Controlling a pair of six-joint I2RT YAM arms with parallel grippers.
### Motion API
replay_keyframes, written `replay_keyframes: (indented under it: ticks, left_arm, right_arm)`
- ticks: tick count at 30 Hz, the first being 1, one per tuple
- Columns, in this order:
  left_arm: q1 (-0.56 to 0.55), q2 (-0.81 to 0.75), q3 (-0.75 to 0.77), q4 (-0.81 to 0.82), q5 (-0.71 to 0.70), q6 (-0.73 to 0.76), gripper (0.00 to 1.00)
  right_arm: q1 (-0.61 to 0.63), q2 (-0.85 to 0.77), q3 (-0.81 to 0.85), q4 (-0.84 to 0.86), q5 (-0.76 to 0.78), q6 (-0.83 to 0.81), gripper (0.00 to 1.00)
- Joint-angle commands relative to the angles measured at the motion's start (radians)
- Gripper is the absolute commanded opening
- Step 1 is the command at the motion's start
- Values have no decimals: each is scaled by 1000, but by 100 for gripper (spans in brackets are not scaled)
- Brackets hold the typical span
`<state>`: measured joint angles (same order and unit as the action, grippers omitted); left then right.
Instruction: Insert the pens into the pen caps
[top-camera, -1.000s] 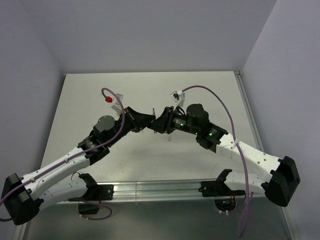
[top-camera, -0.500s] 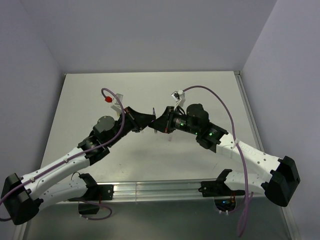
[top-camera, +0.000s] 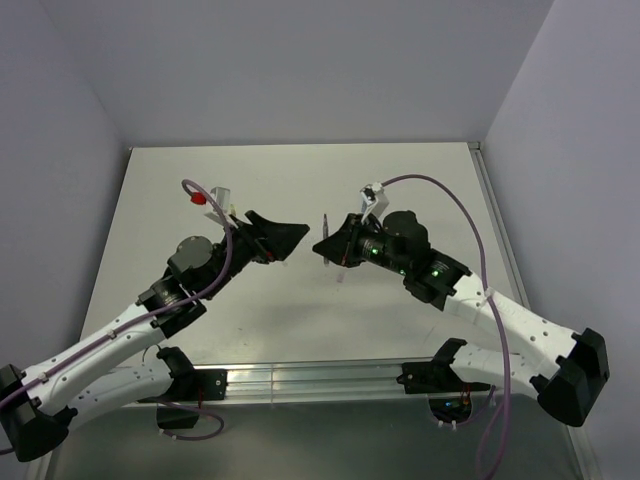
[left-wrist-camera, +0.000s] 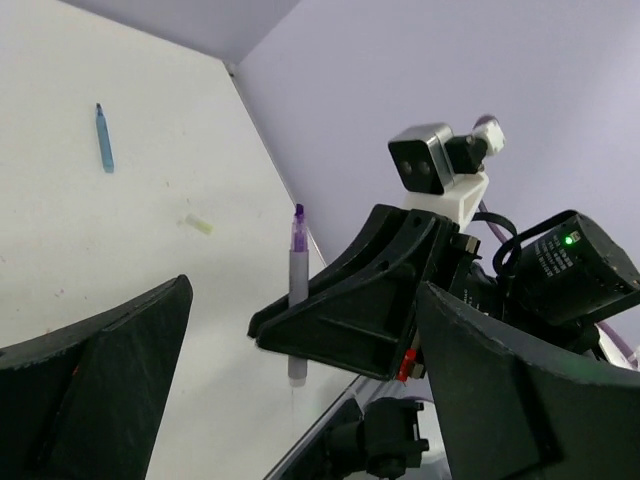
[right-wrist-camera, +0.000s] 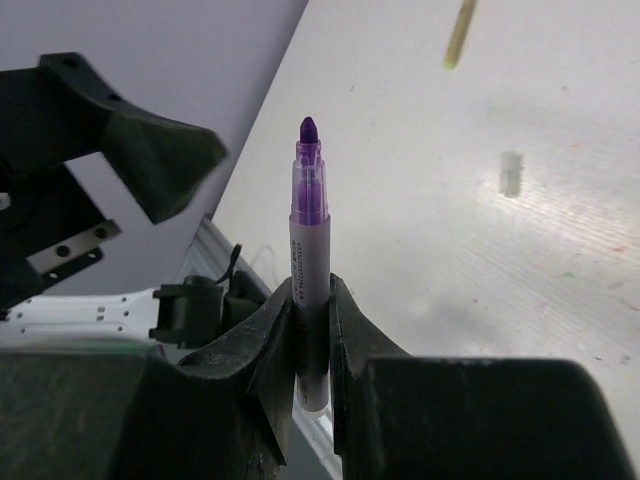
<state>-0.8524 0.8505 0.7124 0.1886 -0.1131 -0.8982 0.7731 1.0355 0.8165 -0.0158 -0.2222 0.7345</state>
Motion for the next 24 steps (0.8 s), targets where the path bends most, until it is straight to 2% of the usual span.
replay_keyframes:
  ticks: [1,4,8,11,12,15,20,24]
  left_arm:
    - [-5,-24,79,-69,-53,76,100]
    - [-4,13,122,-154,-63,113,100]
    - [-5,117,182,-259,-102,150,98]
    - [-4,251,252,-342,-111,148,76]
    - [-7,319,274,-360,-108,148,64]
    - [-25,437,334,-423,-132,142,50]
    - [-53,597,397,-457,-137,159,45]
    - [-103,760,490,-507,-163,211,48]
  right_arm:
    - [-49,-93,10,-102,102,-32,0]
    - [-84,-176,-17,-182,158,-49,0]
    - [-190,-278,-56,-277,167,-55,0]
    - [-231,-339,-76,-341,165,-58,0]
    - [-244,-363,-83,-367,167,-57,0]
    - [-245,-408,-125,-397,181,-43,0]
    - [-247,-506,-194,-440,205,-21,0]
    - [-247,-546,-226,-458,218,-14,0]
